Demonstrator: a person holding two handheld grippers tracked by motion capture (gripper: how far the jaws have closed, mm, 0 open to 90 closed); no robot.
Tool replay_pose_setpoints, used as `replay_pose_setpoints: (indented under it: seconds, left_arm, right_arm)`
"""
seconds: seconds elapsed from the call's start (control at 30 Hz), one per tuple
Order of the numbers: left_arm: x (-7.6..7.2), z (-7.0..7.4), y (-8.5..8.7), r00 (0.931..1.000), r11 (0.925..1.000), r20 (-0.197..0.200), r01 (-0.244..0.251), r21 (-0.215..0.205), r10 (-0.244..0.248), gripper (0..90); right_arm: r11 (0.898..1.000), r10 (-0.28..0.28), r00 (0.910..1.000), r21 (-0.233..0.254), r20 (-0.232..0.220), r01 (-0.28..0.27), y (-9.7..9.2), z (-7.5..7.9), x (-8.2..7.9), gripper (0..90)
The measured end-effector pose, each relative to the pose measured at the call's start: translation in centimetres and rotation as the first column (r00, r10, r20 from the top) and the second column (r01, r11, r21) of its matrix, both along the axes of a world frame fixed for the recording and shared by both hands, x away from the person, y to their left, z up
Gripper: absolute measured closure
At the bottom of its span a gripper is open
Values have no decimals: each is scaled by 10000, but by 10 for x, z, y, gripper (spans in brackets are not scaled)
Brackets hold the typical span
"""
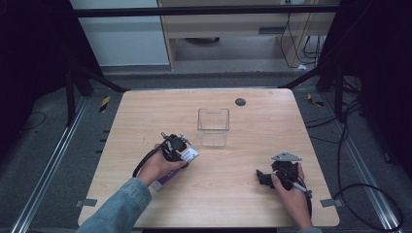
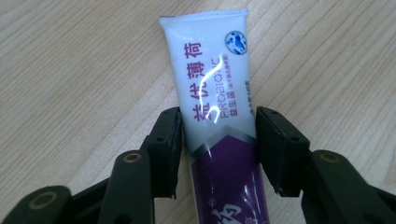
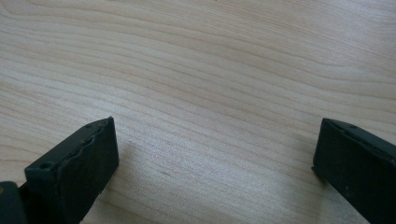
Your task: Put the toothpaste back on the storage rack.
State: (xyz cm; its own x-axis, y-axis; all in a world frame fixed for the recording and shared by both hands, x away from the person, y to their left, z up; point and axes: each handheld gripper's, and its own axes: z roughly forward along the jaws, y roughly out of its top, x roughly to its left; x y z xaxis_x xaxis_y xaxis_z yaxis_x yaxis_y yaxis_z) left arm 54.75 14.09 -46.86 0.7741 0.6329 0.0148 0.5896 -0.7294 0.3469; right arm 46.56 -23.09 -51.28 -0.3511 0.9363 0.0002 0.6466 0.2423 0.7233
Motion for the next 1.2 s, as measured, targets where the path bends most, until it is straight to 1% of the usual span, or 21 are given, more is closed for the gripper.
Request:
replay_pose_setpoints:
  seconds: [0.07, 0.1, 0.2, 0.3, 0.43, 0.63, 0.73, 0.83, 0.9, 0.97, 1.03, 1.1, 1.2]
  left_arm:
    - [-1, 0, -2, 10000, 10000, 3, 50, -4, -50, 552]
    - [-1, 1, -2, 9999, 9999, 56, 117, 56, -118, 563]
    - [-2, 1, -3, 9999, 9998, 31, 97, 148, -97, 583]
    - [-3, 2, -5, 9997, 9993, 97, 240, 292, -243, 615]
    - [-3, 3, -5, 9995, 9992, 46, 300, 258, -301, 649]
    - [-4, 6, -6, 9987, 9982, 3, 507, 332, -507, 707]
    - [-4, 9, -3, 9988, 9988, -41, 483, 36, -482, 764]
    - [-4, 10, -1, 9987, 9988, -80, 496, -60, -496, 778]
    - [-5, 12, 1, 9991, 9989, -32, 431, -168, -432, 782]
    - [-6, 14, 3, 9991, 9989, 75, 408, -243, -406, 783]
    - [-8, 20, 5, 9990, 9982, 256, 386, -453, -374, 785]
    - [-9, 24, 7, 9985, 9975, 392, 400, -575, -378, 785]
    - [-8, 32, 10, 9980, 9954, 537, 389, -878, -342, 785]
  right_arm:
    - [10000, 2, 10000, -2, -3, -2, 0, 0, 0, 3]
    - [10000, -6, 10000, -3, -1, 6, 0, 0, 0, 3]
    - [10000, 2, 10000, 9, 7, -2, 0, 0, 0, 3]
    - [10000, 1, 10000, 4, 10, -1, 0, 0, 0, 3]
    - [10000, 4, 10000, 6, 9, -4, 0, 0, 0, 3]
    - [10000, -5, 10000, -3, -2, 5, 0, 0, 0, 3]
    - [10000, -5, 10000, -1, -3, 5, 0, 0, 0, 3]
    - [10000, -5, 10000, -2, -1, 5, 0, 0, 0, 3]
    - [10000, -4, 10000, -2, -1, 4, 0, 0, 0, 3]
    - [10000, -1, 10000, -18, 9, 1, 0, 0, 0, 3]
    - [10000, 2, 10000, -25, 12, -2, 0, 0, 0, 3]
    - [10000, 0, 10000, -21, 9, 0, 0, 0, 0, 3]
    - [10000, -3, 10000, -24, 9, 3, 0, 0, 0, 3]
